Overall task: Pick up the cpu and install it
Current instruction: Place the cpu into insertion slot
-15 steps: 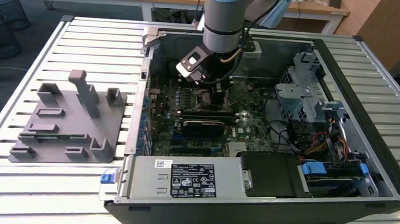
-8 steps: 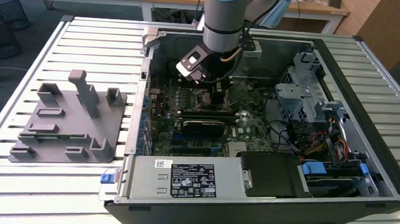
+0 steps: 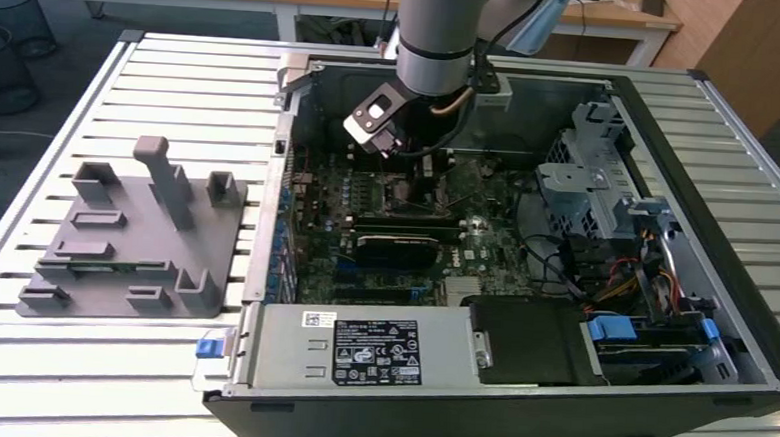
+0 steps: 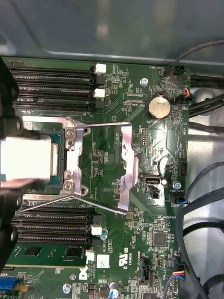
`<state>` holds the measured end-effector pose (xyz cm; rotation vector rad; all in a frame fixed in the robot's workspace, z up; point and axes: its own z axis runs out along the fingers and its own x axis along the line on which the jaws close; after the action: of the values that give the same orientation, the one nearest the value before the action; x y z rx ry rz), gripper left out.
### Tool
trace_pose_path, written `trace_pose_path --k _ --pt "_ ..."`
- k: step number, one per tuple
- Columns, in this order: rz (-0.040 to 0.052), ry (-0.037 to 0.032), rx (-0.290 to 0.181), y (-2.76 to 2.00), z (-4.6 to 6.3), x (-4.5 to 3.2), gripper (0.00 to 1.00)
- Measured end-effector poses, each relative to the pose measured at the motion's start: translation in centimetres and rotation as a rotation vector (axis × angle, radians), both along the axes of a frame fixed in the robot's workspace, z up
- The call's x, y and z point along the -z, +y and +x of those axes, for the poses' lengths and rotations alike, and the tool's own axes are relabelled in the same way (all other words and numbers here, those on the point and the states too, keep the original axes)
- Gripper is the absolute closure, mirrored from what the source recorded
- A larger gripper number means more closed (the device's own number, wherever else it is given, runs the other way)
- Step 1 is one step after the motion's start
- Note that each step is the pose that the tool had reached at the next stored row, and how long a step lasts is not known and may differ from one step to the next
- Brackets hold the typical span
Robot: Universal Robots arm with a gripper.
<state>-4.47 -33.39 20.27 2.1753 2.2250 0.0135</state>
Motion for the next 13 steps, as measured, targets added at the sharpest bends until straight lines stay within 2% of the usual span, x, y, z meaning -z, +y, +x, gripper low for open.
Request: trace_pose_path --k 2,3,5,6,8,13 --pt "0.0001 0.0002 0.0 0.0 0.0 -0.08 0.64" --pt "0.0001 0.0004 0.0 0.0 0.0 -0.1 0.64" --pt "0.0004 0.0008 0.0 0.0 0.01 -0.1 0.76" --pt "0.0 0.0011 0.0 0.0 0.0 -0.12 0.76" --pt "-0.0003 0.0015 0.0 -0.01 0.0 -0.2 0.87" --pt "0.0 0.0012 0.0 0.0 0.0 -0.42 0.89"
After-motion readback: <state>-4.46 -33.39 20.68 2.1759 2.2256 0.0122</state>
